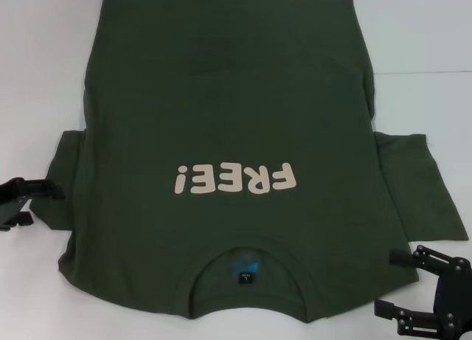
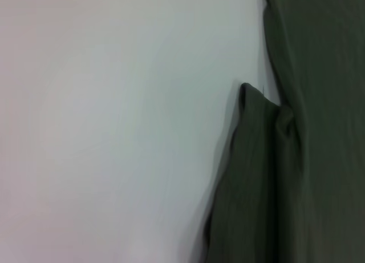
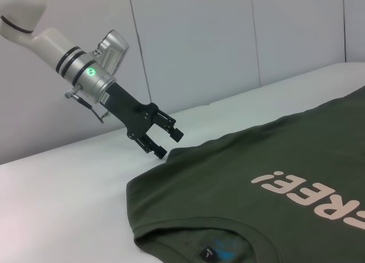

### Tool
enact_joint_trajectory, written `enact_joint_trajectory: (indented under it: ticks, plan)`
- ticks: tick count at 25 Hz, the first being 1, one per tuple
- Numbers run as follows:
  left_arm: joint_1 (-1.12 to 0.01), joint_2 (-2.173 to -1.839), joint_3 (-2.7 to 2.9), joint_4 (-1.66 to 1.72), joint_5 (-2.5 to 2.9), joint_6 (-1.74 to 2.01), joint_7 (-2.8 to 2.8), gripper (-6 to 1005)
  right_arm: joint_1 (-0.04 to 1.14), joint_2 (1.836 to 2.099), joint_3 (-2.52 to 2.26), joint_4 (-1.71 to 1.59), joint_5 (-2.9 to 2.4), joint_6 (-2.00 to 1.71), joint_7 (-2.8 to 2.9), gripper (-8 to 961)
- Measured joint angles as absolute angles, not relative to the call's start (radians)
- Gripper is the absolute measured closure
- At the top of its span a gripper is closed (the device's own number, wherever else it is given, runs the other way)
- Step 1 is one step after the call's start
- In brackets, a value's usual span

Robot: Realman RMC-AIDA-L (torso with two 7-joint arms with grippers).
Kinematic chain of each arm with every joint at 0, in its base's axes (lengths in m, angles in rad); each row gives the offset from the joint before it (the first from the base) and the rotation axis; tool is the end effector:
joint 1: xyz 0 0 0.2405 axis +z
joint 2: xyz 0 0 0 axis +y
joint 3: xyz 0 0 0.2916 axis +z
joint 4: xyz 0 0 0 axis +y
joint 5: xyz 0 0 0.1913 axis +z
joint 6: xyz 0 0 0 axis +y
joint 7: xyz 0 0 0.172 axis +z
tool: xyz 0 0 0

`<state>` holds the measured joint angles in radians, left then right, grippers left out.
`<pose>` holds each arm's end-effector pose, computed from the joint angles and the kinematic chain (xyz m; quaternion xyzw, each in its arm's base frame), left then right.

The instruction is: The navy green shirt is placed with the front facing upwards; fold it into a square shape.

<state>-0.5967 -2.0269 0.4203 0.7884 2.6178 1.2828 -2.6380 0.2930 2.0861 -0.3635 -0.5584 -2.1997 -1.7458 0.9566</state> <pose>-0.3701 0.3768 0.0198 -0.6193 -0.7317 -0.1201 0.2581 0.3413 0.2370 -0.0382 -0.9284 0.1945 0.2604 0.1803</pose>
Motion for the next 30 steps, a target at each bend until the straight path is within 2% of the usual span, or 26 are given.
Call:
enact_joint_trajectory:
  ticks: [30]
  plan:
    - [-0.614,-2.031,0.46,0.769,2.618,1.254,-2.645,164,0.29,2.086,-0.365,-0.558,-2.204,-1.747,0.957,26]
